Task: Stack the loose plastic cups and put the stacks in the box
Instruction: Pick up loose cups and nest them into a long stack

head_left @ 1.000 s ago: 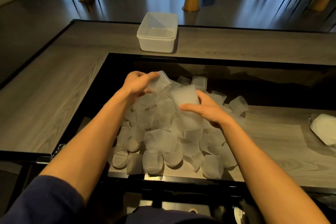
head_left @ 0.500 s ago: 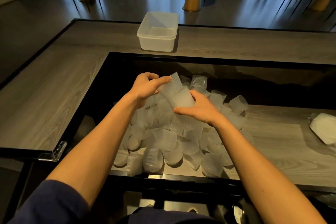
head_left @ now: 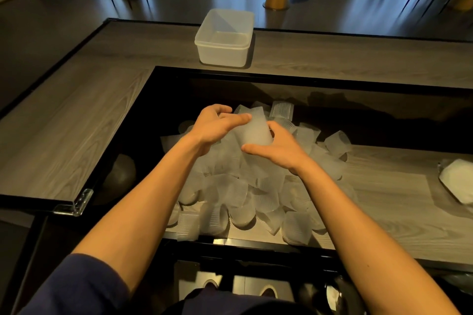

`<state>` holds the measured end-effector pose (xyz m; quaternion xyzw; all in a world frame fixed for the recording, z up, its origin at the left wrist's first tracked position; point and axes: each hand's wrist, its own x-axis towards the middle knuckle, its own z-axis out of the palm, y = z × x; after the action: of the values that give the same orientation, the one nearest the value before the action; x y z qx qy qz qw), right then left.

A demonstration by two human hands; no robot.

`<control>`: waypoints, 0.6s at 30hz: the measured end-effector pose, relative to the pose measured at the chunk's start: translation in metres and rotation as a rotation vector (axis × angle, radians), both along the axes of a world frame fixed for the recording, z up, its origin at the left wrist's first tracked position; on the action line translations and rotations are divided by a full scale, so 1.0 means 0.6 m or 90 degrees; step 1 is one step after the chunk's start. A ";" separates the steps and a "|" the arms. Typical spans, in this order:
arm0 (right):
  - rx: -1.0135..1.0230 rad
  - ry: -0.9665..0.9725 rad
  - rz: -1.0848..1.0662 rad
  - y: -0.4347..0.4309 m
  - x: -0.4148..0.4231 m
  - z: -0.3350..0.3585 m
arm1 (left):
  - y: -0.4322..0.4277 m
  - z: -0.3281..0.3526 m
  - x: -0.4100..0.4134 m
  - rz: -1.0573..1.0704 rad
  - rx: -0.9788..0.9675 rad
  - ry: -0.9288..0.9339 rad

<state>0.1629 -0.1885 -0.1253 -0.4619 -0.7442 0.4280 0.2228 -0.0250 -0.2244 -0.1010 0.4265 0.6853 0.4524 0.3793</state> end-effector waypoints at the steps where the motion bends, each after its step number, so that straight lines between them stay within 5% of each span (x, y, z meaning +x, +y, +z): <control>1: 0.000 0.009 -0.005 0.000 -0.001 0.000 | -0.004 -0.003 0.002 -0.008 -0.004 0.009; 12: -0.027 0.041 0.028 -0.008 -0.017 -0.008 | -0.041 -0.029 -0.014 -0.090 -0.059 0.144; 18: -0.049 0.083 0.025 -0.007 -0.027 -0.004 | -0.107 -0.072 -0.059 0.211 0.029 0.128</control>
<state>0.1469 -0.1926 -0.1279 -0.4267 -0.7200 0.4897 0.2443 -0.0605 -0.2887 -0.1442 0.3596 0.7698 0.4793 0.2198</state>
